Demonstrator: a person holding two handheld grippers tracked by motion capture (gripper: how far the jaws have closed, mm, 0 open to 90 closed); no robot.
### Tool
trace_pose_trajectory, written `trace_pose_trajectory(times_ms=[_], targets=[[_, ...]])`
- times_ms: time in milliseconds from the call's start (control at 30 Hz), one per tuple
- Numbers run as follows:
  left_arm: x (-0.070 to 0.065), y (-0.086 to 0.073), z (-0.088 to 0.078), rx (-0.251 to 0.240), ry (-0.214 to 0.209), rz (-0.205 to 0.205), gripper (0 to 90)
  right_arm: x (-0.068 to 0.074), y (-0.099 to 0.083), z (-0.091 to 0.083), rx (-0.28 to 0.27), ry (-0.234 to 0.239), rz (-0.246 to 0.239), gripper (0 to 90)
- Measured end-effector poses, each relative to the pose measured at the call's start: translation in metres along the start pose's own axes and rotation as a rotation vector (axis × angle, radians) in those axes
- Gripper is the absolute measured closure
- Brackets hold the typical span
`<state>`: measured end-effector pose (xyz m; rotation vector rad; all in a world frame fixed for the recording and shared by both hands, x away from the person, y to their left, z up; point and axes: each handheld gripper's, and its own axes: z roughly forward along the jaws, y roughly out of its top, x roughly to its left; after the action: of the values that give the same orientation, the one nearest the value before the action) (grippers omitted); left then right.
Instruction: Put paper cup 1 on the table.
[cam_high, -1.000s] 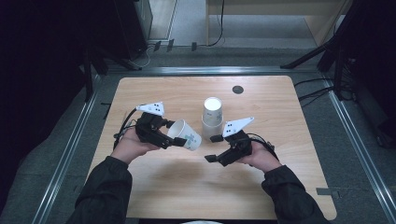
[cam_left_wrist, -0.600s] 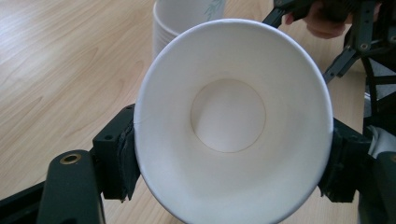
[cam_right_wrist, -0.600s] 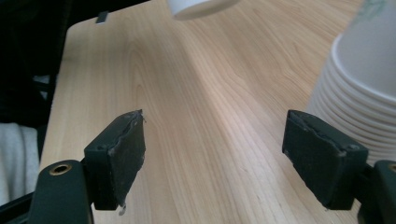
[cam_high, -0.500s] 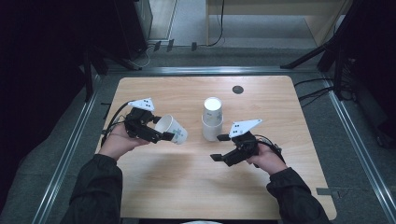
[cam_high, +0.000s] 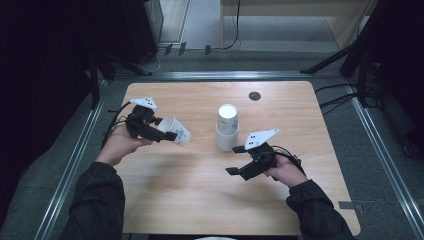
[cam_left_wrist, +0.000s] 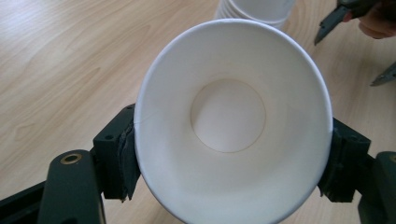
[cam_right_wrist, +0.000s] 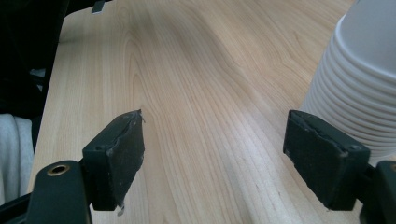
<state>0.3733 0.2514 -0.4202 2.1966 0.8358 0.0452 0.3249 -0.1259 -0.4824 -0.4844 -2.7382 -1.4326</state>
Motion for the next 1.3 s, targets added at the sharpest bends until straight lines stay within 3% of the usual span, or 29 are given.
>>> trace_pose_trajectory(times_ms=[300, 433, 567, 700, 767, 900, 1100, 1300], targets=[[0.019, 0.007, -0.001, 0.083, 0.104, -0.014, 23.4, -0.001, -0.003, 0.001, 0.009, 0.000, 0.003, 20.8], [0.025, 0.001, 0.002, 0.127, 0.170, -0.026, 23.4, 0.000, -0.004, 0.003, 0.017, 0.002, 0.002, 20.8], [0.032, -0.008, 0.002, 0.139, 0.190, -0.043, 23.4, 0.000, -0.004, 0.003, 0.016, 0.002, 0.002, 20.8], [0.041, -0.017, 0.002, 0.174, 0.259, -0.070, 23.4, -0.001, -0.003, 0.002, 0.008, 0.002, 0.007, 20.8], [0.045, -0.022, 0.000, 0.177, 0.256, -0.077, 23.4, -0.001, -0.003, 0.002, 0.006, 0.000, 0.006, 20.8], [0.050, -0.027, 0.000, 0.201, 0.291, -0.084, 23.3, -0.002, -0.004, 0.003, 0.012, -0.004, 0.009, 20.8], [0.055, -0.033, 0.006, 0.293, 0.377, -0.088, 23.3, -0.002, -0.004, 0.004, 0.021, -0.004, 0.007, 20.8], [0.059, -0.037, 0.013, 0.344, 0.402, -0.091, 22.7, -0.002, -0.004, 0.004, 0.022, -0.006, 0.006, 20.7]])
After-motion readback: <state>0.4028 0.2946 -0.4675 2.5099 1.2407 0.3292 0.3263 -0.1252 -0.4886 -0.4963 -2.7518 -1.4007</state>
